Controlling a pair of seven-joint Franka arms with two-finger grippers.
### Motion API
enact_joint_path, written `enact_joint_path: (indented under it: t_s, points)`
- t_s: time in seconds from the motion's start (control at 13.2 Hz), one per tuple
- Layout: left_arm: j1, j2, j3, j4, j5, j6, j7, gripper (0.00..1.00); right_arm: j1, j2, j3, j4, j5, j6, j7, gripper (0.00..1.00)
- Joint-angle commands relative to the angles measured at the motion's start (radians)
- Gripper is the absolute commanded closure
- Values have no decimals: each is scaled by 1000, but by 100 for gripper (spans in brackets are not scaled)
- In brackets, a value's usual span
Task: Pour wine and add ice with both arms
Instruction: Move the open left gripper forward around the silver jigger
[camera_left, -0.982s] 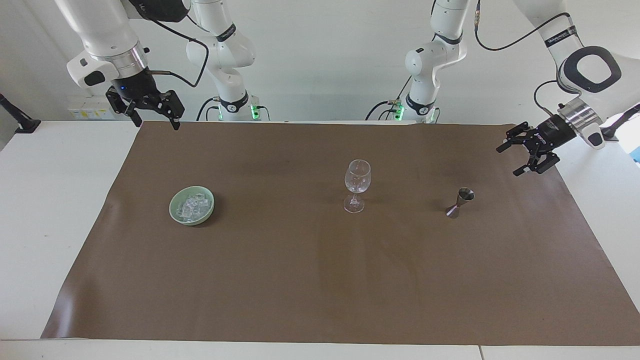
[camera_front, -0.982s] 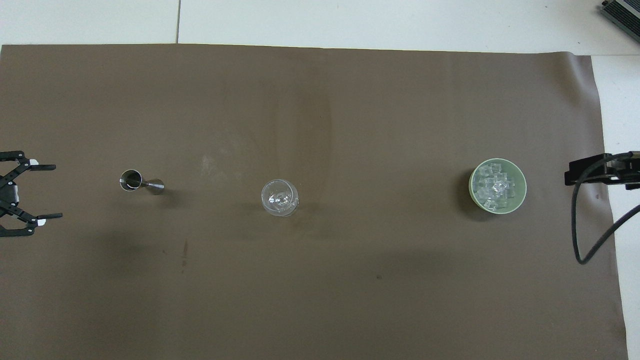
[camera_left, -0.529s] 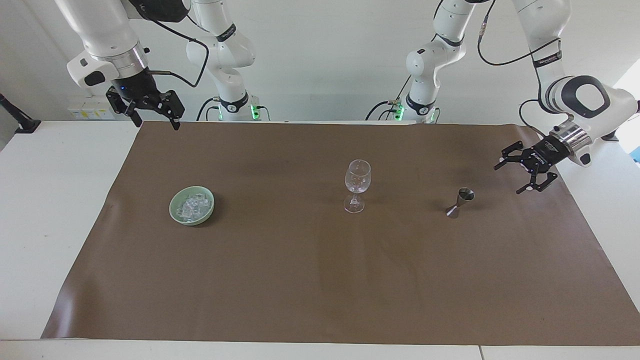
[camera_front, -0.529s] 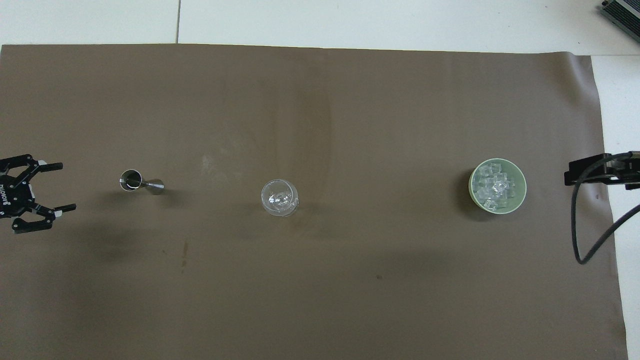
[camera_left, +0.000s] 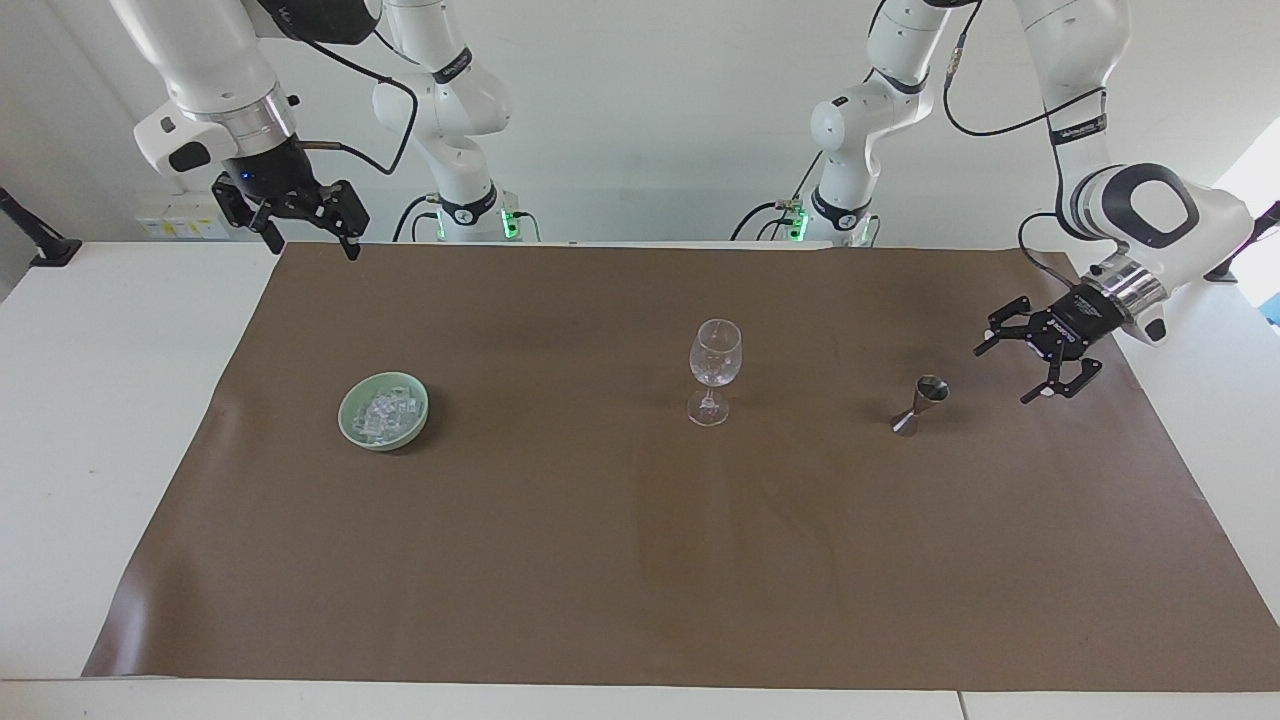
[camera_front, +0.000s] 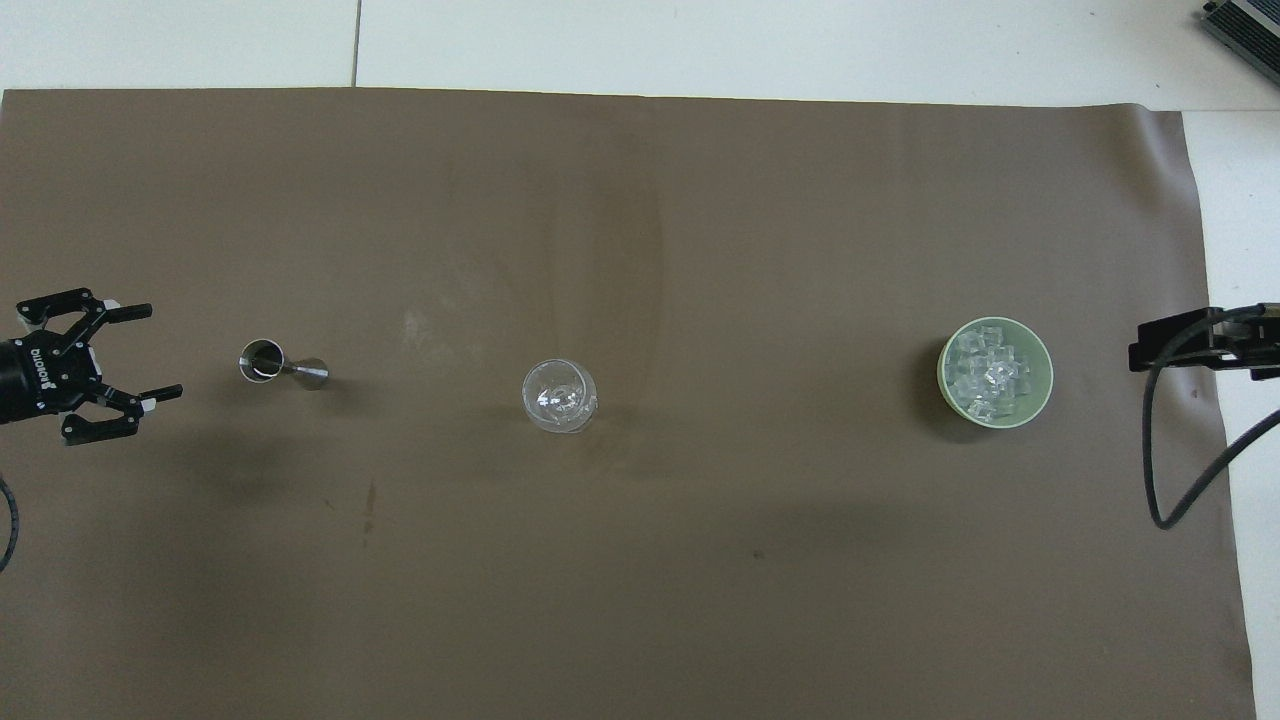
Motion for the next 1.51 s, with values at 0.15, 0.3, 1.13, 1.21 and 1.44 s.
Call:
enact_joint_path:
  t_s: [0.15, 0.3, 1.13, 1.21, 1.44]
  points:
    - [-64, -12, 6, -26, -47, 49, -3, 0, -2, -8, 3, -4, 12, -11, 14, 0]
    - [-52, -3, 6, -26, -47, 40, -6, 0, -2, -8, 3, -4, 12, -11, 14, 0]
    - [-21, 98, -1, -116, -163, 20, 261, 0, -2, -8, 3, -3, 12, -11, 14, 0]
    - [-21, 109, -3, -127, -185, 22, 290, 0, -2, -8, 3, -4, 12, -11, 14, 0]
    - [-29, 131, -6, -141, -247, 36, 358, 0, -2, -8, 3, -4, 11, -11, 14, 0]
